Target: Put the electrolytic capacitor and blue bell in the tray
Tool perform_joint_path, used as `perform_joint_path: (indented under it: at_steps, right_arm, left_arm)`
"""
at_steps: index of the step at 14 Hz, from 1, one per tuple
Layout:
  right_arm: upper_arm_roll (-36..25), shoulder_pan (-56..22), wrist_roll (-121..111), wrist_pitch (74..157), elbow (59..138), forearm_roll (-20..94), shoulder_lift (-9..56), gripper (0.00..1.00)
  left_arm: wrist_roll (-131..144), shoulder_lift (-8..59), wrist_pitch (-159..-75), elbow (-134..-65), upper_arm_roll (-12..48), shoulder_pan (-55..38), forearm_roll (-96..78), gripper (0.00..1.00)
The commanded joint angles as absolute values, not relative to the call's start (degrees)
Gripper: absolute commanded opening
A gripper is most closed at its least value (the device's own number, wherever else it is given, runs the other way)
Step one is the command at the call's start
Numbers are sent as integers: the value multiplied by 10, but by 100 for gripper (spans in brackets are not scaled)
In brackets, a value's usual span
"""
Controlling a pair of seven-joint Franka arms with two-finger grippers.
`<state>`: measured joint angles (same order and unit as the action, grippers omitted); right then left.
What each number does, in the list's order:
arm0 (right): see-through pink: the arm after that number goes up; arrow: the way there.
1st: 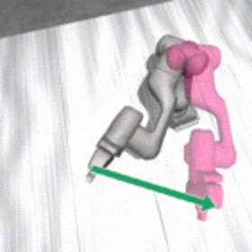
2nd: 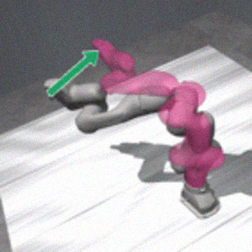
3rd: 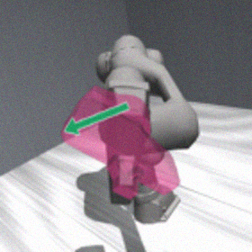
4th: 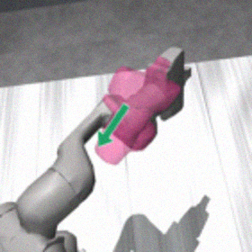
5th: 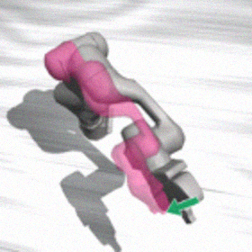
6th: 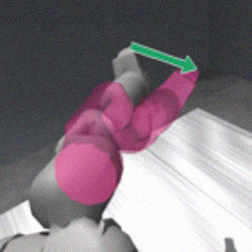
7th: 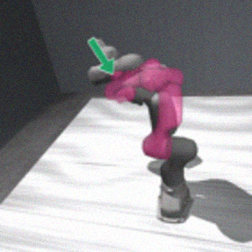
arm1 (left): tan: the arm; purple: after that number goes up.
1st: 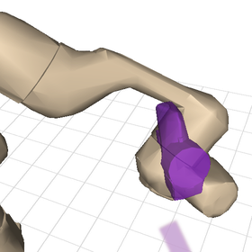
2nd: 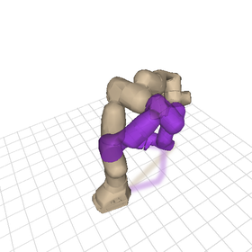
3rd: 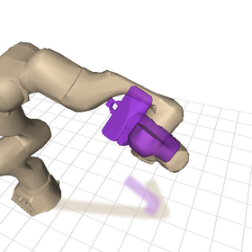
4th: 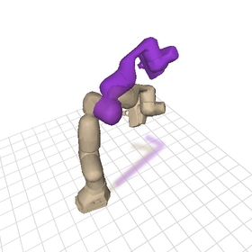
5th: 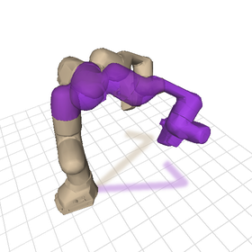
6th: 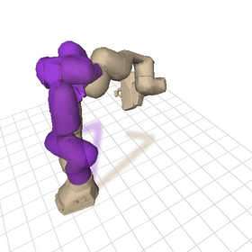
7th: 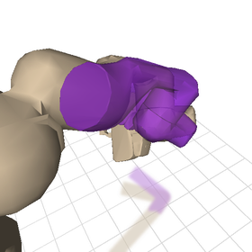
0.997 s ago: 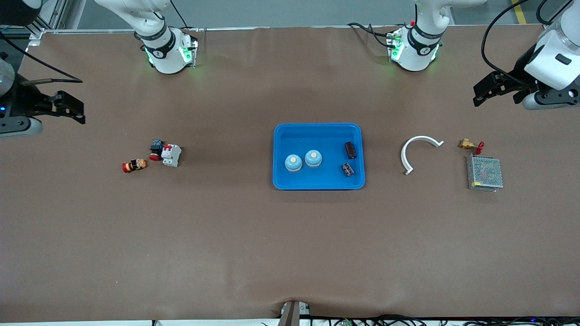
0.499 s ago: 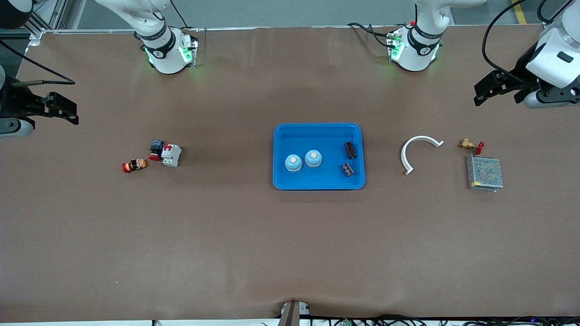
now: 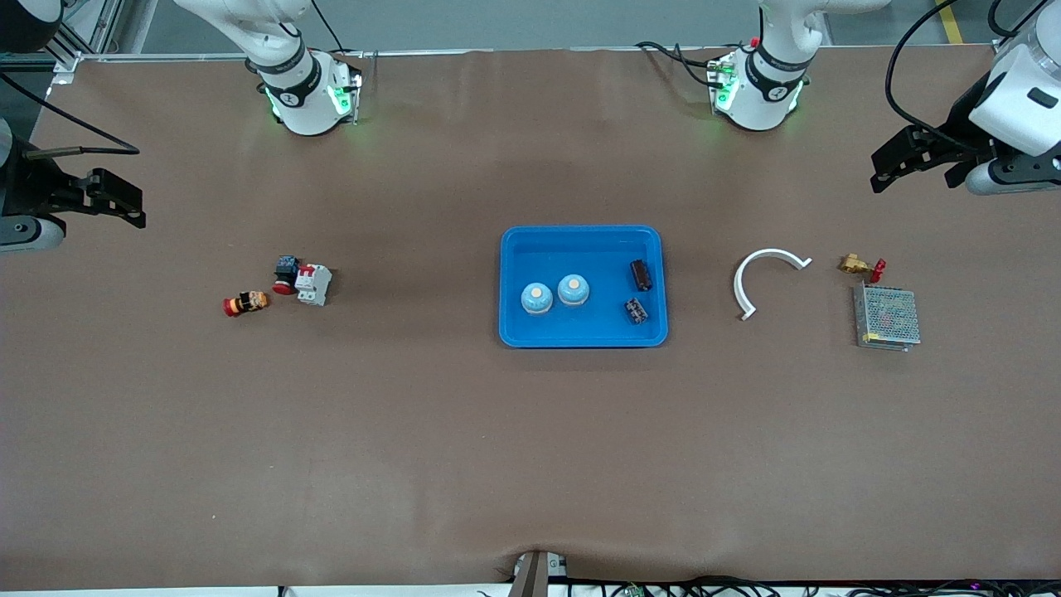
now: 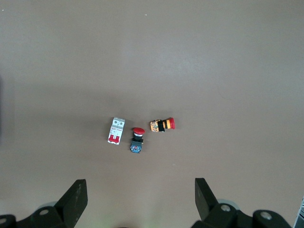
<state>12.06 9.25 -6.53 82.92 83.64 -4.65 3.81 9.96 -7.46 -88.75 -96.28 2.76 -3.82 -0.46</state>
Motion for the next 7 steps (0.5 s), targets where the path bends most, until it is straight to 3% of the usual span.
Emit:
perform_joint_path:
  at_steps: [1, 7]
  right_arm:
    - [128, 103, -70, 831, 848, -33, 25, 100]
    - [131, 101, -68, 831, 848, -33, 25, 100]
  left_arm:
    - [94, -76, -880, -953, 27, -38, 1, 100]
    - [95, -76, -874, -953, 27, -38, 15, 100]
